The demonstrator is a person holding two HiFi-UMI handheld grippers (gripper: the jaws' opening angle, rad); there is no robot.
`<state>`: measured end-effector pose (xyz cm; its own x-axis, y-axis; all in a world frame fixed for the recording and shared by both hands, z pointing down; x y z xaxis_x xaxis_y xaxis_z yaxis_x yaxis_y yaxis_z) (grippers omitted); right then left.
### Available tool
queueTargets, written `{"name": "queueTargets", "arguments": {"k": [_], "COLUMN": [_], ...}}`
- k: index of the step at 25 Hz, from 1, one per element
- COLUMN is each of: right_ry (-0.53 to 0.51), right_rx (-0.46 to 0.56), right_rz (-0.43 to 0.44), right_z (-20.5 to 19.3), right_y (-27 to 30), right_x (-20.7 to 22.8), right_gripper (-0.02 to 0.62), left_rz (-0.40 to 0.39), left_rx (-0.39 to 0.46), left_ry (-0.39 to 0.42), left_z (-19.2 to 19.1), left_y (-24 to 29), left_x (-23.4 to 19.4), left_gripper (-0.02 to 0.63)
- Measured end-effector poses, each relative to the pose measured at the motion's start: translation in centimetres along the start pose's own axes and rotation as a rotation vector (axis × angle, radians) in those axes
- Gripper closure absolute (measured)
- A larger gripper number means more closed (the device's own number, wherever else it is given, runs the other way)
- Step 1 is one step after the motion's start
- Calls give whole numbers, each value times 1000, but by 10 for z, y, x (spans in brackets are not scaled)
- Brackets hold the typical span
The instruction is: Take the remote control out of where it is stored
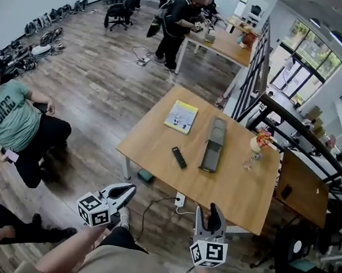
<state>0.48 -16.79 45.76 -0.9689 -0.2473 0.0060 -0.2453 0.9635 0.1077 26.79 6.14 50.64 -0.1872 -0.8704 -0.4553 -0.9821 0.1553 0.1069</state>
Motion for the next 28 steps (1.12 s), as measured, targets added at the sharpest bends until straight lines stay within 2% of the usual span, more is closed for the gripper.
{"name": "queueTargets", "arguments": {"k": [4, 9, 13, 17, 21, 28], "right_ry": [-25, -22, 2, 42, 76, 112], "right_rx": [0, -41, -64, -97, -141, -172], "right_rz": [-43, -151, -202, -227, -232, -213], "right_z": [-9, -32, -48, -67, -79, -85], "right_y": [-58, -125, -153, -169, -177, -160], "right_x": [13, 31, 41, 46, 47, 48], "right_gripper": [405, 405, 405, 405, 405, 405], "left_rz": [-30, -93, -87, -65, -46, -48], "left_rx": [-24, -73, -102, -105, -98, -102], "left_ry": [-2, 7, 23, 36, 11, 14], "left_z": [-32, -57, -65, -69, -80, -83], "left_y": [2, 9, 7, -3, -12, -11], "left_x": [35, 74, 87, 93, 96, 94], "left_gripper": [601, 601, 601, 601, 601, 601]}}
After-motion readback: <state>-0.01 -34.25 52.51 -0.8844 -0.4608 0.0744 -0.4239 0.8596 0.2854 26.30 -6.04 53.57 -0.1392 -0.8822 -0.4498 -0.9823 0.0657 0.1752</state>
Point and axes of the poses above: the fingertips, and each gripper's own axes: y forward along the fingers, x to its right, z out of its top, the point moved 10 cm from there along -y, backward along the fingers, and after that the axes turned 1 degree about -x, right-handed, at the moved point
